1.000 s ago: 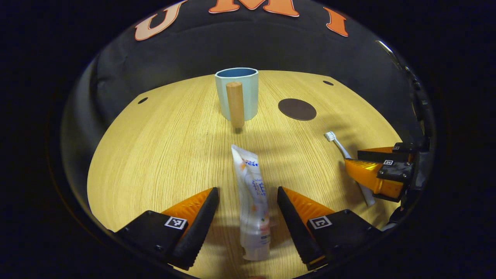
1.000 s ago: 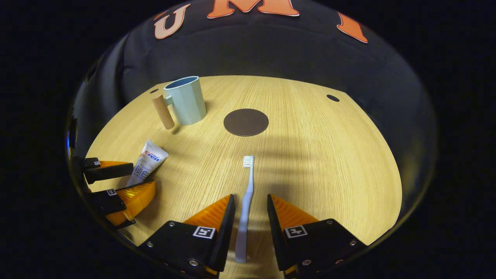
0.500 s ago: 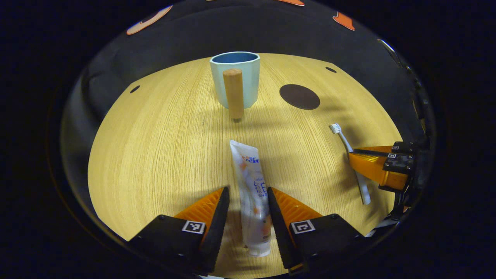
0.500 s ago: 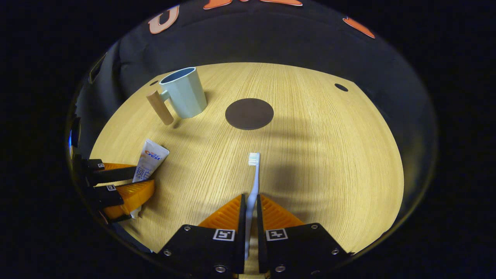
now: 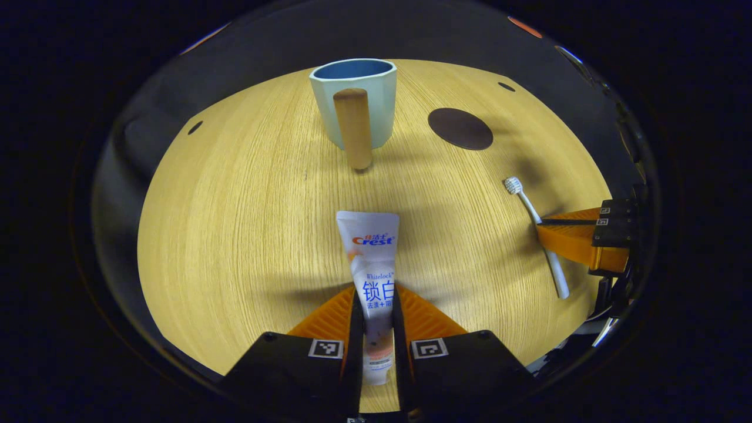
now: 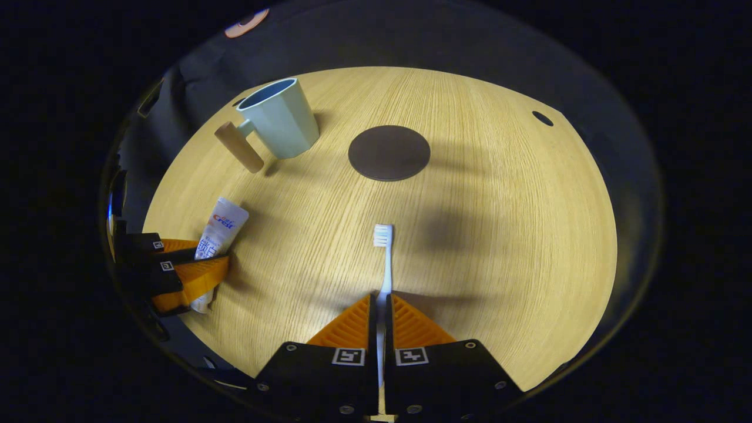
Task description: Put the toothbrush and toothpaste on the desktop into the cup, then pick up the cup and place it on the coaster on the desktop.
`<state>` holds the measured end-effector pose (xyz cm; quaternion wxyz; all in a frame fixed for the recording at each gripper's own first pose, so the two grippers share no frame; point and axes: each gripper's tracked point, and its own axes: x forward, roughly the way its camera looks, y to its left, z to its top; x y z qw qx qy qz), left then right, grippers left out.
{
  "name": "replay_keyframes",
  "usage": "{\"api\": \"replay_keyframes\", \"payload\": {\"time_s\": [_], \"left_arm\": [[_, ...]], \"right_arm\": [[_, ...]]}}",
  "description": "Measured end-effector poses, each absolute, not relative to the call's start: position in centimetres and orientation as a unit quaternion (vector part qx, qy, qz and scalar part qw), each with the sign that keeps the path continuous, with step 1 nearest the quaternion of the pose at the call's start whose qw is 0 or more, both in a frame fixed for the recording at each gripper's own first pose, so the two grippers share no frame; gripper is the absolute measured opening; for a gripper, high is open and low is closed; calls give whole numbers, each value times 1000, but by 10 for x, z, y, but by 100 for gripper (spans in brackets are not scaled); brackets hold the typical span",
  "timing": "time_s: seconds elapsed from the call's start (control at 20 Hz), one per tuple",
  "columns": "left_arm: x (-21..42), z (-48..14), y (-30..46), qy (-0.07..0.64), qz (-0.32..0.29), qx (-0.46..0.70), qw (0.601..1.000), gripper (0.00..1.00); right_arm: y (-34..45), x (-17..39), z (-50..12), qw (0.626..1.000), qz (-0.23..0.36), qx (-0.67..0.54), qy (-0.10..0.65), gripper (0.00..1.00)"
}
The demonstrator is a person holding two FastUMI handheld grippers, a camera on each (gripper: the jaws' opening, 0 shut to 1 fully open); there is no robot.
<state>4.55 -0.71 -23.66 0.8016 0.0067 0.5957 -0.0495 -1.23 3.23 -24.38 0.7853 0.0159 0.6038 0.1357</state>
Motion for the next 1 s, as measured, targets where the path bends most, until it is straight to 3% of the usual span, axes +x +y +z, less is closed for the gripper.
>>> {"api": "replay_keyframes", "payload": {"time_s": [0.1,0.4,0.45,0.6,1.0], "left_arm": [[32,-224,4,592,-62,-14,803,23],[99,-209,24,557,-70,-27,827,25],[89,-230,7,550,-72,-29,831,24],[110,-194,42,525,-75,-32,847,23],[150,-165,46,431,-62,-49,899,24]], "right_arm": [[33,-14,-241,788,142,15,599,5],[37,-2,-208,819,148,67,550,4],[36,0,-208,823,146,69,545,5],[35,5,-196,833,145,85,527,5],[21,20,-147,867,165,130,452,5]]}}
